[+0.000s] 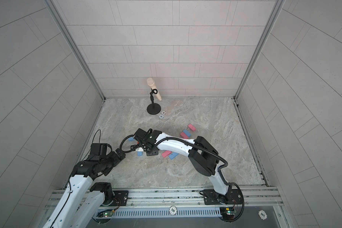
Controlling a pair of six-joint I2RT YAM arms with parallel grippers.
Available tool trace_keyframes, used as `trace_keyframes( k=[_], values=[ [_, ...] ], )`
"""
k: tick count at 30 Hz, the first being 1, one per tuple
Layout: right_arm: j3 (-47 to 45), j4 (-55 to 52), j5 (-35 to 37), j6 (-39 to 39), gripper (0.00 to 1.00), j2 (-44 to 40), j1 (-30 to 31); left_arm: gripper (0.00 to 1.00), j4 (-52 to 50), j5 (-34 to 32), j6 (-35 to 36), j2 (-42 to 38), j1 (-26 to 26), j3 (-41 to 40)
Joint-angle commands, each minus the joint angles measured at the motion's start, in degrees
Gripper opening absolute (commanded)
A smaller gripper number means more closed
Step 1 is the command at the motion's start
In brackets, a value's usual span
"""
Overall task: Assemble the letter t with building blocks
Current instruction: Assemble the building block at the center of the board.
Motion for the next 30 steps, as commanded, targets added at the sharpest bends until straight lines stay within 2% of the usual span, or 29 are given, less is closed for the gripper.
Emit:
trace_keyframes(
  k=[1,10,30],
  values=[
    [2.0,-1.1,-2.3,-3.7,0.02,2.1,1.0,1.0,-1.4,0.5,-2.7,-2.0,0.3,-0.1],
    [5.3,-1.5,-2.7,-4.3,0.02,6.2,1.2,1.0,-3.9,0.0,-4.7,-4.9,0.3,0.0],
    [7.2,-2.1,-3.0,-3.8,0.06,10.1,1.2,1.0,-1.6,0.2,-4.9,-3.4,0.3,-0.5]
  ],
)
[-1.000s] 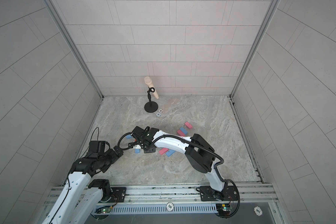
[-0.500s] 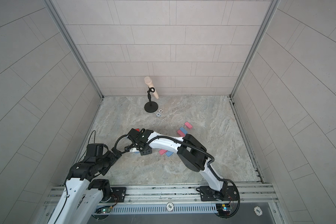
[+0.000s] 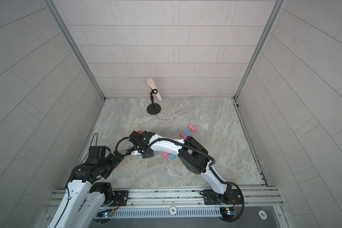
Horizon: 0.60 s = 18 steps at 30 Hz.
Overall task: Assemble the letter t with building blocks
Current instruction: Assemble the building block at the center of the board.
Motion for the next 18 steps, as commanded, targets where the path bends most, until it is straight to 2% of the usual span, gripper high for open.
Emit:
trace_keyframes(
  k=[1,18],
  values=[
    [0.2,-1.8,0.1,-0.6,0.06,1.6,0.3,1.0,1.7,0.4,-0.1,0.1,0.2,-0.2],
    [0.1,-0.9,0.1,0.1,0.12,3.4,-0.5,1.0,3.3,0.7,0.3,2.2,0.2,-0.1]
  ],
)
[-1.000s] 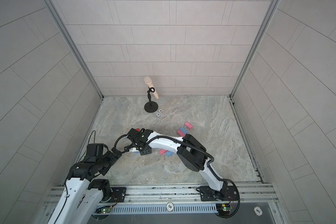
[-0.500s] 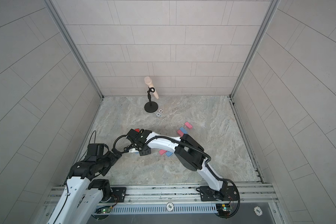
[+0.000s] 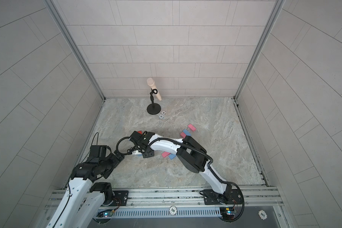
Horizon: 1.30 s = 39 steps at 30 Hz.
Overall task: Assemble the letter t with building blocks
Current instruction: Assemble the building block at the center of the board, then adjust the building block at the center of the board.
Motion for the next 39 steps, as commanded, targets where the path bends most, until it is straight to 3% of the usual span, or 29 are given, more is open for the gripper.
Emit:
trace_keyframes(
  k=[1,6,13,19,21,30,35,37,39],
  values=[
    [0.0,-1.5,0.0,-0.2,0.13,1.6,0.5,1.0,2.3,0.6,0.4,0.1,0.2,-0.1],
    [0.2,-1.5,-0.2,0.0,0.18,1.8,0.4,1.0,2.8,0.8,0.3,0.6,0.2,-0.3],
    [0.8,-1.2,0.1,0.8,0.33,1.8,0.3,1.0,3.4,0.9,0.2,1.0,0.2,-0.4],
    [-0.1,0.0,0.1,2.0,0.58,0.0,0.0,1.0,3.8,1.1,-0.1,1.3,0.2,-0.5],
    [-0.5,0.3,0.1,2.0,0.6,-1.0,-0.2,1.0,3.9,1.2,-0.2,1.3,0.2,-0.3],
    [-3.4,1.4,-1.0,10.6,0.62,-9.7,-2.0,1.0,1.7,0.5,-1.5,0.0,0.1,2.0],
    [-11.2,5.8,-4.2,22.1,0.61,-19.5,-5.2,0.99,1.4,-0.9,-2.5,-1.5,0.2,3.7],
    [-14.1,7.3,-6.2,29.9,0.52,-23.0,-7.4,0.92,2.9,-0.4,-2.2,-1.2,0.2,3.3],
    [-16.4,8.3,-8.6,37.4,0.38,-25.3,-9.7,0.73,6.2,1.2,-2.1,-0.1,0.1,2.2]
  ],
)
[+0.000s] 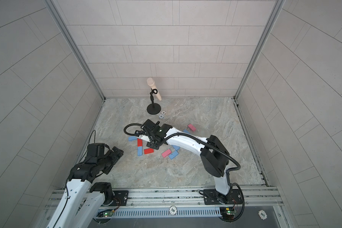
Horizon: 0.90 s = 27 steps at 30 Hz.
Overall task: Assemble the letter t with building blocks
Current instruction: Adjust the building block at the center of the board.
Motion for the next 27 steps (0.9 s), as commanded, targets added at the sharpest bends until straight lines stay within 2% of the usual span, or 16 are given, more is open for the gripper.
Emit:
trace_keyframes(
  k=[1,3,6,10,13,23,27],
  values=[
    [-3.5,2.3,-4.8,16.4,0.29,-3.2,-3.3,0.64,4.6,1.6,-0.3,1.6,0.1,-0.8],
    [-4.7,1.7,-5.7,21.5,0.15,-2.9,-4.6,0.52,8.1,3.3,-0.4,2.9,0.1,-1.9],
    [-4.2,-1.7,-6.3,26.5,0.0,0.4,-5.1,0.38,13.5,5.7,0.1,5.3,-0.6,-3.0],
    [-5.5,-0.8,-7.9,32.6,0.0,3.4,-5.6,0.22,16.2,5.9,1.6,10.5,-3.7,-2.4],
    [-7.3,2.1,-9.1,35.0,0.0,4.0,-5.4,0.15,19.4,6.2,0.9,14.2,-6.8,-3.0],
    [-8.3,5.8,-11.3,38.5,0.0,7.6,-4.6,0.01,21.9,5.8,2.3,21.8,-7.7,-3.2],
    [-7.1,6.3,-11.9,39.3,0.0,9.1,-3.9,0.0,21.6,5.4,3.5,24.1,-7.7,-3.3]
  ],
)
